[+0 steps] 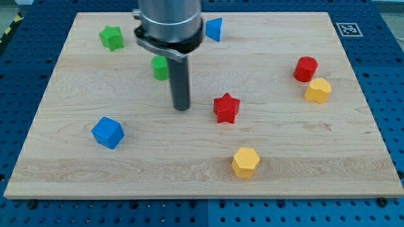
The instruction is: Push the red star into the yellow heart
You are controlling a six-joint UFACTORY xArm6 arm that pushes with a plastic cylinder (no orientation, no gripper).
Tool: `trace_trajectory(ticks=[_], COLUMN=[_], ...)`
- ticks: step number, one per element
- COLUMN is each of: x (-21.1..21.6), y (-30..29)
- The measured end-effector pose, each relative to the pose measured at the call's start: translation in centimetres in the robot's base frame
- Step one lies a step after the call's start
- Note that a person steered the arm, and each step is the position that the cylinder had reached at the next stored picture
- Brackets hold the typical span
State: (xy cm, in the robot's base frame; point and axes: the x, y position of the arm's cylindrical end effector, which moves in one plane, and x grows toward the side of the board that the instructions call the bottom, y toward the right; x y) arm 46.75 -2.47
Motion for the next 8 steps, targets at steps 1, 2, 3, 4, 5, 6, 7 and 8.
trace_trajectory(ticks=[1, 2, 3, 4, 5, 6, 7, 8], x=[0.9, 1.2, 1.6, 3.3, 4.6, 5.4, 5.4, 5.4], y=[4.7, 7.6, 9.3, 12.8, 15.9, 17.4, 19.2, 20.1])
